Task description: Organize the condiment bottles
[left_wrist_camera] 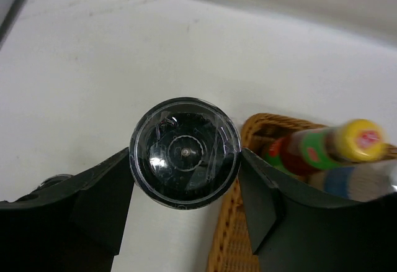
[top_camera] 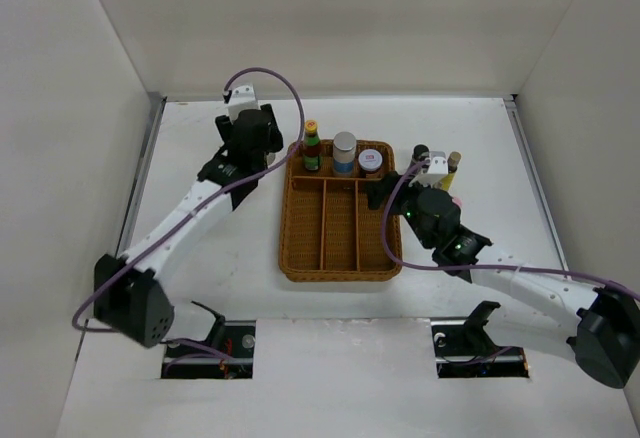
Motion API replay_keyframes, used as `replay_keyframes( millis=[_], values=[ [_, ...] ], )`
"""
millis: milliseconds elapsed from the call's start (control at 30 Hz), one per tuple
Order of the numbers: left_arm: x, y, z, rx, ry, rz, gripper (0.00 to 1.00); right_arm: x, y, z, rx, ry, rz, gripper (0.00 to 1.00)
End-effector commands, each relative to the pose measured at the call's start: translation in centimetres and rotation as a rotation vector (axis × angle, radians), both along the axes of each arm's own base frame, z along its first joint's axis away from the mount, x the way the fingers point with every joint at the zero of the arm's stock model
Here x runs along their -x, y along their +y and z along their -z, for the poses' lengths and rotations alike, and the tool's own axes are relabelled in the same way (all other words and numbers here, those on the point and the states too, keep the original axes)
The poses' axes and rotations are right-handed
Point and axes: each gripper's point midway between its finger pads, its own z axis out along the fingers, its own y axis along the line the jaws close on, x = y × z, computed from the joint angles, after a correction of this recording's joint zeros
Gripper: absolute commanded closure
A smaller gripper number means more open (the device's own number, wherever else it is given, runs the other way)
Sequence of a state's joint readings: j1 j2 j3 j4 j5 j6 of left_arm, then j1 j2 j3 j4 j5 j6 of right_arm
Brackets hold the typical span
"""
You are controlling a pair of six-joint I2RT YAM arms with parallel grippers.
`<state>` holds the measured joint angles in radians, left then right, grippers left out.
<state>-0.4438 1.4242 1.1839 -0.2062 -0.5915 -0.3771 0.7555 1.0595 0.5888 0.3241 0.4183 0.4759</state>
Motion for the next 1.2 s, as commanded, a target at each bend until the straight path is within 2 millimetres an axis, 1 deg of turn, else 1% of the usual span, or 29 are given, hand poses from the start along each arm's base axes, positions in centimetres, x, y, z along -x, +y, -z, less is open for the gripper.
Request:
replay_keyframes(
  millis=[0,133,300,400,433,500,633,767,833,900,1000,1100,1167],
  values=[
    [2.5,-0.7,-6.0,0.053,-0.173,0.026,0.63,0.2,0.3,-2.3,-0.064,-0.065,-0.005,0.14],
    [5.3,-4.3,-4.9,0.070,-0.132,0.138,0.62,0.2,0.0,-2.4,-0.075,-0.068,0.003,0.14],
    [7.8,-8.1,-2.4,0.118,-0.088,0.230,0.62,0.1,-0.7,-2.6,-0.079,-0.075,0.026,0.13],
    [7.7,-10.4,-0.8,0.146,-0.090,0.271,0.62,0.1,-0.8,-2.6,-0.079,-0.075,0.027,0.12],
    [7.7,-11.3,-0.5,0.155,-0.093,0.293,0.62,0.0,-0.8,-2.4,-0.076,-0.072,0.029,0.12],
    [7.4,-12.4,0.0,0.161,-0.098,0.310,0.62,-0.1,-0.8,-2.3,-0.073,-0.070,0.030,0.12],
    [6.5,-13.1,1.4,0.157,-0.088,0.314,0.62,0.0,-0.8,-2.4,-0.074,-0.071,0.030,0.12],
    [5.8,-13.0,4.0,0.127,-0.045,0.303,0.60,0.0,-0.9,-2.4,-0.076,-0.072,0.030,0.12],
    [5.7,-13.0,5.3,0.104,-0.024,0.292,0.57,0.0,-0.9,-2.3,-0.074,-0.071,0.030,0.12],
    [5.7,-13.2,6.2,0.094,-0.014,0.292,0.51,0.0,-0.8,-2.2,-0.072,-0.069,0.030,0.12],
    [6.0,-13.6,6.3,0.097,-0.017,0.304,0.40,-0.1,-0.7,-2.1,-0.069,-0.066,0.030,0.12],
    [6.0,-13.3,5.8,0.105,-0.029,0.300,0.35,-0.1,-0.7,-2.2,-0.070,-0.068,0.029,0.12],
    [6.2,-12.8,5.1,0.108,-0.039,0.296,0.31,0.0,-0.8,-2.4,-0.076,-0.072,0.029,0.12]
  ],
)
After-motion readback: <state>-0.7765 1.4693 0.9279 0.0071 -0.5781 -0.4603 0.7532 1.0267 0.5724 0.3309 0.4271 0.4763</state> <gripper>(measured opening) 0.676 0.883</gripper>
